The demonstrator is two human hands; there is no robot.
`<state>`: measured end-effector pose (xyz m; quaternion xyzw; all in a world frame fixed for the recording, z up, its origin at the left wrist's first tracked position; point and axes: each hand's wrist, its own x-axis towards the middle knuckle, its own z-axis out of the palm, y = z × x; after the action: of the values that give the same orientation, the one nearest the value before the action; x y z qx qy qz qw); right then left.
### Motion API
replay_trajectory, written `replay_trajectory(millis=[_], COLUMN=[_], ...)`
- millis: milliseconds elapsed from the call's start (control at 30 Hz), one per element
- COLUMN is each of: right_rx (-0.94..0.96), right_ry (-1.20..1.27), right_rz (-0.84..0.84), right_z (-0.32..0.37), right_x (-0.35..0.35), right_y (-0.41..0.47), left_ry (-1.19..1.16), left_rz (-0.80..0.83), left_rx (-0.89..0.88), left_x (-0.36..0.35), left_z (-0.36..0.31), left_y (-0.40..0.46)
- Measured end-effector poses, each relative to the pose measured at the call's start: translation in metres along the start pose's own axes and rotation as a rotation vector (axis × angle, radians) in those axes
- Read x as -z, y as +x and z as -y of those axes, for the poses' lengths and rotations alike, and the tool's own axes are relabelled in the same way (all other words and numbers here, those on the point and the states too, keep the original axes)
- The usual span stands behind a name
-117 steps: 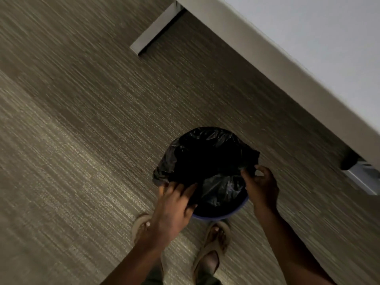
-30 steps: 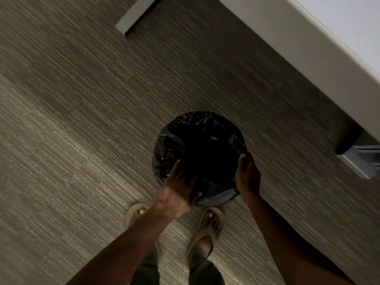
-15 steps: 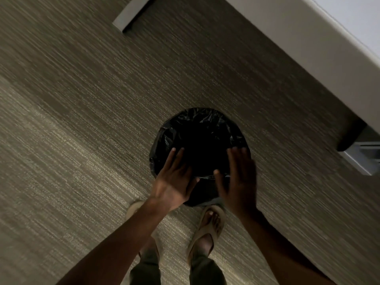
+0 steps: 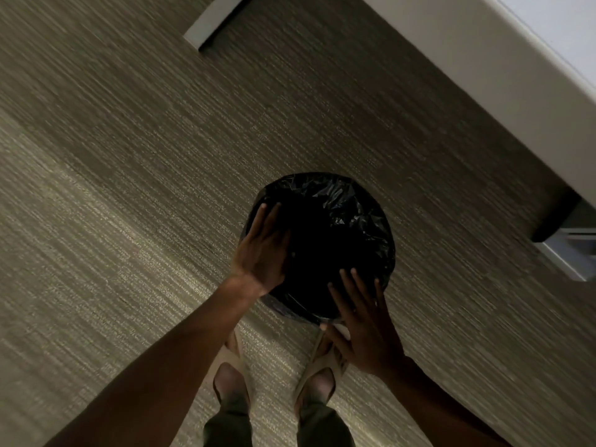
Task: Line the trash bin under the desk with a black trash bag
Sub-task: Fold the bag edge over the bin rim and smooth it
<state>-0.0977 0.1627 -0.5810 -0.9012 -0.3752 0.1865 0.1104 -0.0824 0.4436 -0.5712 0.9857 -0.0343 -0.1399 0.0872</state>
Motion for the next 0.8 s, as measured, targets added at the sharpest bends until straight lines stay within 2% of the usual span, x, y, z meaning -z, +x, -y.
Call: replay_trajectory(millis=[67, 100, 167, 233, 300, 367, 400, 467, 633, 733, 800], right_rx=[-0.101, -0.203, -0.489, -0.737, -0.838, -0.901, -0.939, -1.003, -0.965, -0.987, -0.967], right_ry=[0.126, 0.180, 0.322, 0.537, 0.675, 0.690, 0.688, 0.708, 0.746, 0.853, 0.907], right_rz=[-0.143, -0.221, -0.324, -0.307, -0.254, -0.230, -0.228, -0.227, -0.190, -0.071, -0.064], right_z=[0.001, 0.001, -0.001, -0.002, -0.004, -0.003, -0.003, -0.008, -0.026, -0.031, -0.034], right_x=[0.011, 0.017, 0.027, 0.032, 0.030, 0.026, 0.025, 0.023, 0.021, 0.021, 0.024], right_y=[0.008, 0.014, 0.029, 0.047, 0.062, 0.073, 0.076, 0.079, 0.071, 0.058, 0.053], left_ry=[-0.114, -0.195, -0.360, -0.564, -0.938, -1.290, -1.374, -1.398, -1.340, -1.393, -1.428], left_rz=[-0.126, -0.210, -0.330, -0.318, -0.239, -0.204, -0.202, -0.166, -0.048, 0.067, 0.122], left_rx=[0.018, 0.082, 0.346, 0.726, 1.064, 1.222, 1.228, 1.203, 1.172, 1.094, 1.038], left_x=[-0.002, -0.003, -0.006, -0.009, -0.012, -0.016, -0.017, -0.021, -0.035, -0.043, -0.044], left_z=[-0.009, -0.016, -0.034, -0.053, -0.067, -0.074, -0.076, -0.076, -0.060, -0.051, -0.046], left_y=[-0.011, -0.019, -0.034, -0.047, -0.052, -0.051, -0.050, -0.050, -0.059, -0.068, -0.073])
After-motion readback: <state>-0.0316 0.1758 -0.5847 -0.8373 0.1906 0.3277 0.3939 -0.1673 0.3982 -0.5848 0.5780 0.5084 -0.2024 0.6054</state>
